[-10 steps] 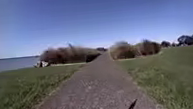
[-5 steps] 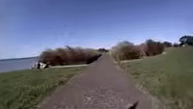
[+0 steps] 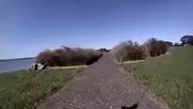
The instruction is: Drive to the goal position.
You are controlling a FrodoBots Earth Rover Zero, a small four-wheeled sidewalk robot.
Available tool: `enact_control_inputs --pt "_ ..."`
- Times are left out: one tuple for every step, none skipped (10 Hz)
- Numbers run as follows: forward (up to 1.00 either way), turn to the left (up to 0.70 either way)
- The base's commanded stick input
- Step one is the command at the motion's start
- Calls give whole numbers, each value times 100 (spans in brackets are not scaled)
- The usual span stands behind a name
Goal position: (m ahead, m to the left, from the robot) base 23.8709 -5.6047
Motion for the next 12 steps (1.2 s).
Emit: enact_control_inputs --pt "70 0" --pt "70 0" --pt "70 0" --pt "70 0" --pt "70 0" --pt "70 0" --pt "70 0" --pt "70 0" --pt "70 0" --pt "70 0" --pt "70 0" --pt "70 0"
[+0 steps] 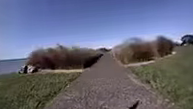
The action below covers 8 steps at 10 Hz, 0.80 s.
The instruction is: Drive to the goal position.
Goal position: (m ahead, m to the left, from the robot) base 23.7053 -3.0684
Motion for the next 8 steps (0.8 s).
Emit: enact_control_inputs --pt "70 0" --pt "70 0" --pt "70 0" --pt "70 0" --pt "70 0" --pt "70 0" --pt "70 -10" --pt "70 0"
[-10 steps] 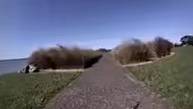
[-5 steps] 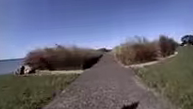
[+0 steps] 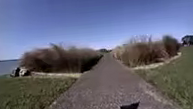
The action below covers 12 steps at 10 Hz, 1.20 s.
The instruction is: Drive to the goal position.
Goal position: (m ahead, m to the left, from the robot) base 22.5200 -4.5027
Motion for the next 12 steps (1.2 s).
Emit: enact_control_inputs --pt "70 0" --pt "70 0" --pt "70 0" --pt "70 0" --pt "70 0" --pt "70 0" --pt "70 0" --pt "70 0" --pt "70 0" --pt "70 0" --pt "70 -14" --pt "70 -23"
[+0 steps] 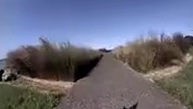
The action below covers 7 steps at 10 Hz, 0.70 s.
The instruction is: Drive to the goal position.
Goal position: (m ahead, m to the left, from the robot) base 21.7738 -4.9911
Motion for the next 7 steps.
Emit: enact_control_inputs --pt "70 -6" --pt "70 0" --pt "70 0" --pt "70 0" --pt "70 0" --pt "70 0" --pt "70 0"
